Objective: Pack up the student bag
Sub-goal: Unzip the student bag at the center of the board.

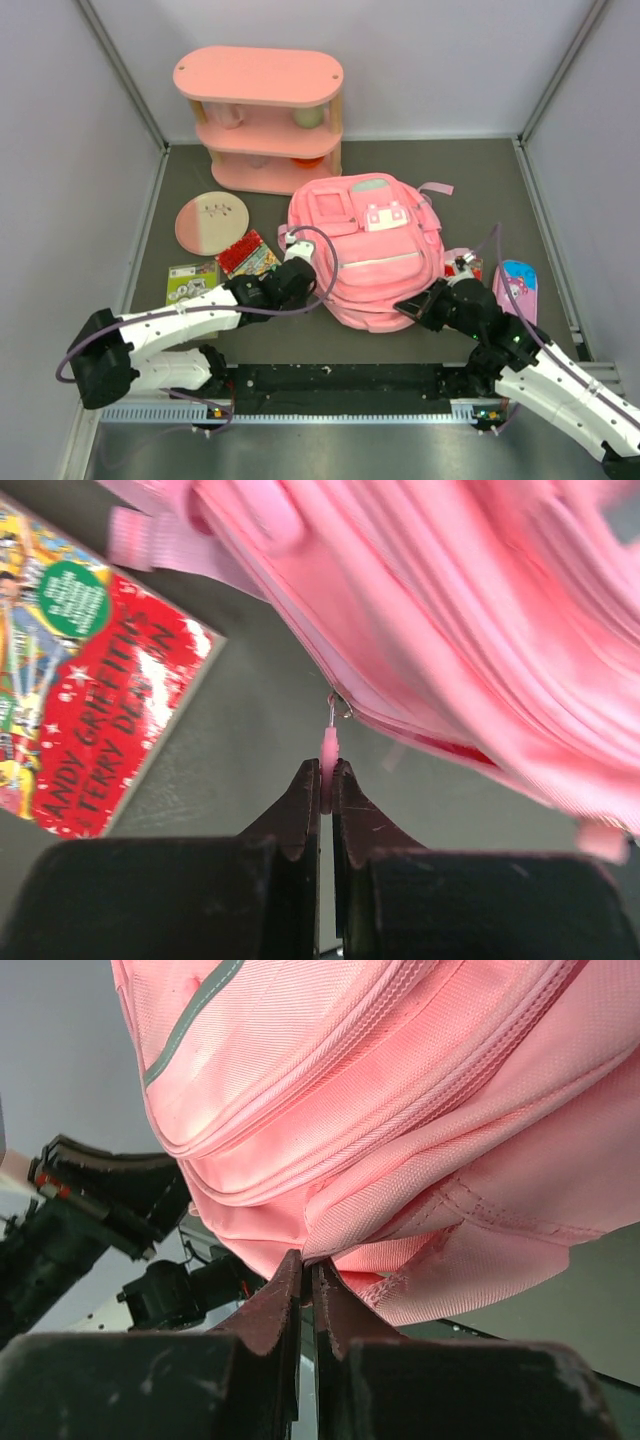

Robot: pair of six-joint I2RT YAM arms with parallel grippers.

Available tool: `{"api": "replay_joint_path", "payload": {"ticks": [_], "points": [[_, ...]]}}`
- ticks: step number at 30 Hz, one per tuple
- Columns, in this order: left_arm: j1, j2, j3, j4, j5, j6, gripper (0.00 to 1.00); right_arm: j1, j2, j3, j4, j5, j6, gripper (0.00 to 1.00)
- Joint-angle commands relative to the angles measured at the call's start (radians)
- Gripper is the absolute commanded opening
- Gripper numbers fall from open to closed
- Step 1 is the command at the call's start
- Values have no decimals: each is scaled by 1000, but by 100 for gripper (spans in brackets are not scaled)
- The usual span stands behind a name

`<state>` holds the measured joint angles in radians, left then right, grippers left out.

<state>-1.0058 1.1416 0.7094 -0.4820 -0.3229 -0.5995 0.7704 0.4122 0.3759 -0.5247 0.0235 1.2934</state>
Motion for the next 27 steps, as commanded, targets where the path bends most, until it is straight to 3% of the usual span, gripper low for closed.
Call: {"api": "replay_joint_path", "payload": {"ticks": [1, 9, 10, 12, 13, 16, 20, 27], "points": [[87, 46, 42, -92, -156, 21, 0, 1, -20, 63, -18, 13, -55, 0], [98, 93, 131, -84, -117, 20, 0, 1, 17, 97, 28, -5, -78, 0], [98, 87, 128, -81, -101, 14, 19, 0, 33, 97, 63, -11, -80, 0], [98, 58, 113, -79, -41, 10, 32, 1, 75, 89, 109, -19, -77, 0], [98, 41, 105, -84, -35, 4, 51, 3, 91, 86, 153, -43, -74, 0], [98, -51, 79, -122, -38, -19, 79, 4, 148, 81, 193, -54, -71, 0], [96, -190, 70, -173, -62, -34, 95, 29, 168, 60, 276, -39, -56, 0], [98, -313, 90, -153, -74, -19, 99, 182, 318, 125, 400, 89, -3, 0]]}}
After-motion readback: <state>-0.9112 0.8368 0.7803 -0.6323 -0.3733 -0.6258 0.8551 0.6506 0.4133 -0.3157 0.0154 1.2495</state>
